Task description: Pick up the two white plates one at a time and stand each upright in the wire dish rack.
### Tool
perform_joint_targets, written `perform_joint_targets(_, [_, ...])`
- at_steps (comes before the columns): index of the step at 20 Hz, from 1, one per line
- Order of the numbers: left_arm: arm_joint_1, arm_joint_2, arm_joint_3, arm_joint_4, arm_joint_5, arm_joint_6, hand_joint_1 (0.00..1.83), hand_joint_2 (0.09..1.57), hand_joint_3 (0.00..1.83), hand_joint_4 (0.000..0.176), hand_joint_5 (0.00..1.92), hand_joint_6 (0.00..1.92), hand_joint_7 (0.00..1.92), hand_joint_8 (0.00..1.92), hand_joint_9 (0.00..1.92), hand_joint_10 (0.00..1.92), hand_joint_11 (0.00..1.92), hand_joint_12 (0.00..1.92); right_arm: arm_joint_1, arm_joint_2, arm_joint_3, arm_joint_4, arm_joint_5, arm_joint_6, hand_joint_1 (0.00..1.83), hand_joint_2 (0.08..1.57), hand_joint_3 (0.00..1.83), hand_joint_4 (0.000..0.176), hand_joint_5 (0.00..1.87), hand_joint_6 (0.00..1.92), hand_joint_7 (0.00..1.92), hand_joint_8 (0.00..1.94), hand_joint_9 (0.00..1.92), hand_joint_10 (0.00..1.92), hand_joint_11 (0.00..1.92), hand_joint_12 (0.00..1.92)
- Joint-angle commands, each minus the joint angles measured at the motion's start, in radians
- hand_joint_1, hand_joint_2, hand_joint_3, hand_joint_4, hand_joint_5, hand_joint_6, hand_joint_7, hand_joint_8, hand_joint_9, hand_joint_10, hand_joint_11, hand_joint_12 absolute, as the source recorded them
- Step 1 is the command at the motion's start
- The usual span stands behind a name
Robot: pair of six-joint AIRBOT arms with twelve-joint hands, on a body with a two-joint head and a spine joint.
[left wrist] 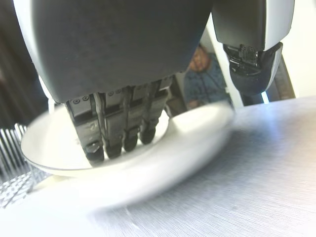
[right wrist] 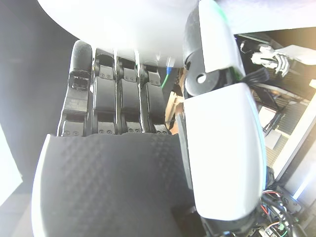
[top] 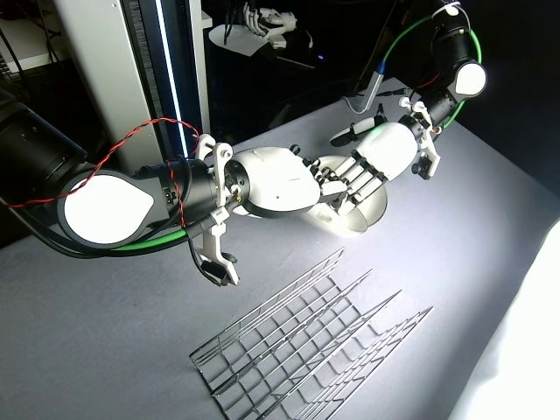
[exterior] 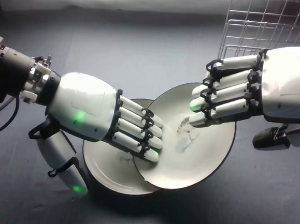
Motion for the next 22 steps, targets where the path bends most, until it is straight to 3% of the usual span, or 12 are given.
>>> perform_joint_targets(1, [0.0, 0.005, 0.001, -0.084, -0.035, -0.006, 0.0, 1.08, 0.0, 0.0, 0.06, 0.02, 0.02, 0.01, 0.0, 0.0, 0.0, 0.0, 0.016, 0.007, 0.002, 0.064, 0.077, 0.003, 1.14, 1.07, 0.0, 0.0, 0.4, 0.0, 0.37, 0.0, 0.35, 0.0, 0.0, 0.99])
perform_joint_targets(10, [0.001, 0.008, 0.005, -0.105, -0.035, -0.006, 0.0, 1.09, 0.0, 0.0, 0.05, 0.0, 0.02, 0.0, 0.0, 0.0, 0.0, 0.0, 0.021, 0.007, 0.002, 0.064, 0.068, 0.003, 1.16, 1.06, 0.0, 0.0, 0.38, 0.0, 0.36, 0.0, 0.34, 0.0, 0.0, 0.96])
perform_joint_targets(16, [0.002, 0.005, 0.002, -0.115, -0.034, -0.011, 0.0, 1.09, 0.0, 0.0, 0.08, 0.01, 0.04, 0.01, 0.0, 0.0, 0.0, 0.0, -0.042, -0.007, 0.002, 0.057, 0.054, 0.0, 1.15, 1.05, 0.0, 0.0, 0.38, 0.01, 0.35, 0.0, 0.34, 0.0, 0.0, 0.97])
perform_joint_targets(22, [0.005, 0.004, -0.003, -0.119, -0.027, -0.016, 0.0, 1.09, 0.0, 0.0, 0.06, 0.0, 0.03, 0.0, 0.0, 0.0, 0.0, 0.0, -0.052, -0.023, 0.002, 0.056, 0.051, -0.001, 1.16, 1.05, 0.0, 0.0, 0.39, 0.0, 0.37, 0.0, 0.36, 0.01, 0.0, 1.02])
